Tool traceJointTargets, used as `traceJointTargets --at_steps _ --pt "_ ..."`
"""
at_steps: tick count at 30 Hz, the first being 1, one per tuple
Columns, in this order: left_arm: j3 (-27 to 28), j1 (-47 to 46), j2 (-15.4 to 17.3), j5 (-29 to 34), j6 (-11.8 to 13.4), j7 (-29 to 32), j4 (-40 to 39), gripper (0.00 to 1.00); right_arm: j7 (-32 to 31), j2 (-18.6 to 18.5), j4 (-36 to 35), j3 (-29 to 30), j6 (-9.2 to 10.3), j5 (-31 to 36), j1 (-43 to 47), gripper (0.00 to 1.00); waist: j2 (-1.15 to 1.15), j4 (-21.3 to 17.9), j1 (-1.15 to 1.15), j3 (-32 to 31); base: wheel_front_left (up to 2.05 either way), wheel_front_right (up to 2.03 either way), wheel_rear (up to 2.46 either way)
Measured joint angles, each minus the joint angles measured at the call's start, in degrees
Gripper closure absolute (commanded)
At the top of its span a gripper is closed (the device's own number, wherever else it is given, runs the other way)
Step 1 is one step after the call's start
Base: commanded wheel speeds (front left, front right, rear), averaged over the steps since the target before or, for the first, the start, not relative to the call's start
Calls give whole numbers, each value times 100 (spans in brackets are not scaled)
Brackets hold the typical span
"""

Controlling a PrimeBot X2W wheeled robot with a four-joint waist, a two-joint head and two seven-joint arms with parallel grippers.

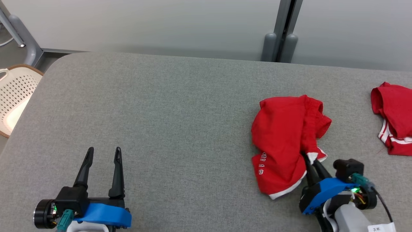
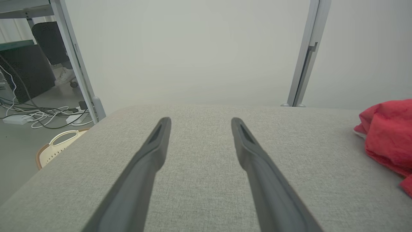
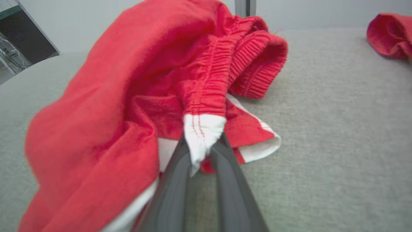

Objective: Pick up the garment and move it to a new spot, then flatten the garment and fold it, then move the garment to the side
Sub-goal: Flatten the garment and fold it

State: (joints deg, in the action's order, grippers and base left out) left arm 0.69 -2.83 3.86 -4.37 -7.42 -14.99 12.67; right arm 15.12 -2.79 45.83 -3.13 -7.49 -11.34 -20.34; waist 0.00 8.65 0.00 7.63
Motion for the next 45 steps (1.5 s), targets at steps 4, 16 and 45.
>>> traceJointTargets --at_steps 4,16,45 --pt "4 7 -7 2 0 0 2 0 1 -153 -382 459 0 114 38 100 0 -58 0 -62 0 0 0" --pt "-24 98 -55 -22 -1 0 8 0 0 -570 -1555 482 0 419 209 100 0 -166 0 -223 0 0 0" --pt "-234 142 -93 -272 41 0 123 0 1 -10 -894 -4446 0 -860 -132 0 0 488 0 -252 0 0 0"
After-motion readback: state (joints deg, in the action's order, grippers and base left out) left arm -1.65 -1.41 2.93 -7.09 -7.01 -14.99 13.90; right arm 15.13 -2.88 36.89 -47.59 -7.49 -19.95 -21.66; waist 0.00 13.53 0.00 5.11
